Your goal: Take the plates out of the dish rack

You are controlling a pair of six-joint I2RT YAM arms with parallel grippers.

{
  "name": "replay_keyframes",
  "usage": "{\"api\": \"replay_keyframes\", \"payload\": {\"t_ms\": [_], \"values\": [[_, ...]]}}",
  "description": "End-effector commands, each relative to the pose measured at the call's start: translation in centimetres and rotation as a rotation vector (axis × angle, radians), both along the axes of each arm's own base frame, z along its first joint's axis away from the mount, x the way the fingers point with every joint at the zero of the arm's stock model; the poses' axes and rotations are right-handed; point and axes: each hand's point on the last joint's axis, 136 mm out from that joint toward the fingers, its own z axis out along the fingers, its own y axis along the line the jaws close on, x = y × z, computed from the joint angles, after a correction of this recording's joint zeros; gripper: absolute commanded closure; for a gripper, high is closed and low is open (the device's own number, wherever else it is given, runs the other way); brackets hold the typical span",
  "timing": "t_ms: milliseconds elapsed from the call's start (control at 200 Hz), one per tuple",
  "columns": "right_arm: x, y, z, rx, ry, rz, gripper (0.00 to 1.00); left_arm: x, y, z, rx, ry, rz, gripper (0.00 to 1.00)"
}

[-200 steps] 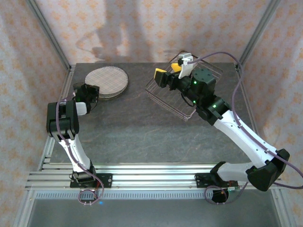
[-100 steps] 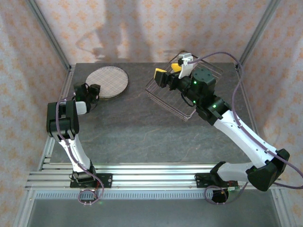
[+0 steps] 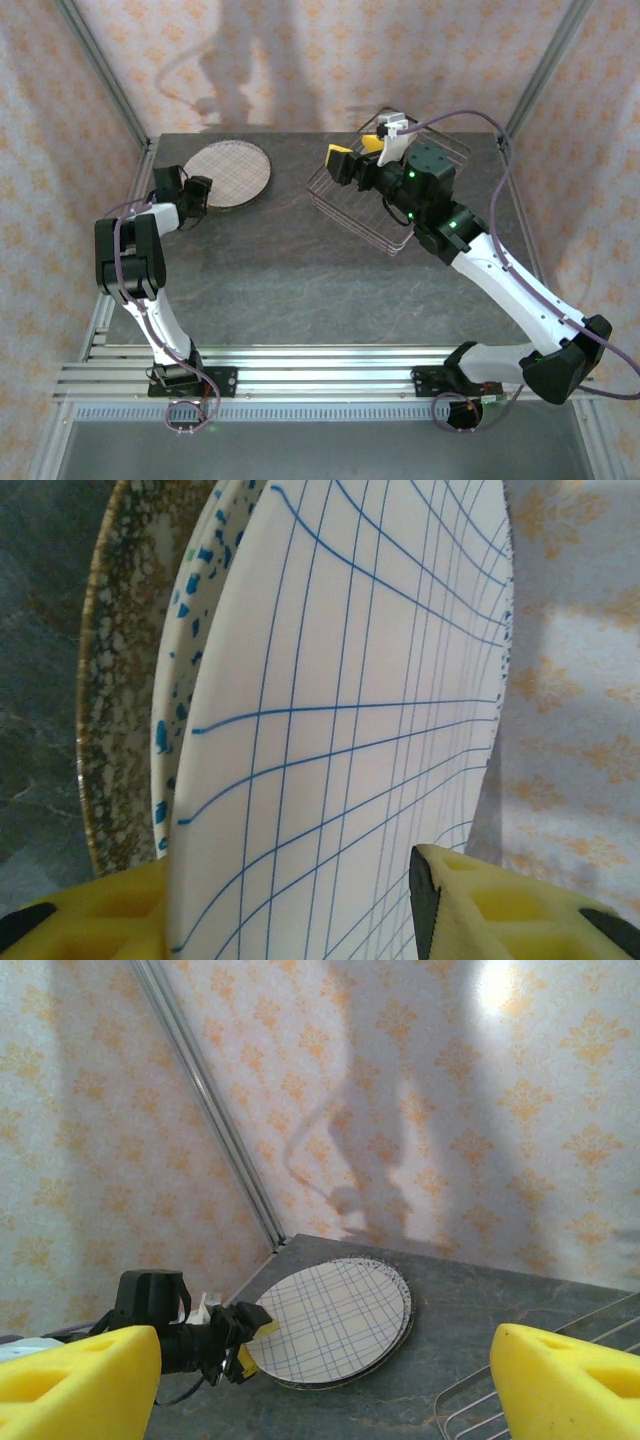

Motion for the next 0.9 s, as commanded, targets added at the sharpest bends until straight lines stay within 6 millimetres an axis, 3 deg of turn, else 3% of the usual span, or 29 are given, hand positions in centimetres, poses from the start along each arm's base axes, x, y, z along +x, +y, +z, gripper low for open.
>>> {"api": "replay_keyframes", "payload": {"t_ms": [0,586,621,896], "values": [[-0.8,-0.5,2.4,0.042,-0.035,-0.007,0.14,-0.4,0.6,1.2,0.035,0.031,-0.004,0.5],[-0.7,-0.5,2.3,0.051,-0.021,-0.009,0.15,-0.9,1.2,0.9,0.062,0.165,-0.012,0.49],[-0.8,-0.5,2.3,0.05,-0.02,-0.008,0.14,-1.0,1.1,-0.4,0.054,0.199,-0.014,0.49],[-0.7,-0.6,1.9,0.048,-0.013,-0.016,0.14,-0.7,1.4,-0.6,0.06,0.232,-0.014,0.49]]}}
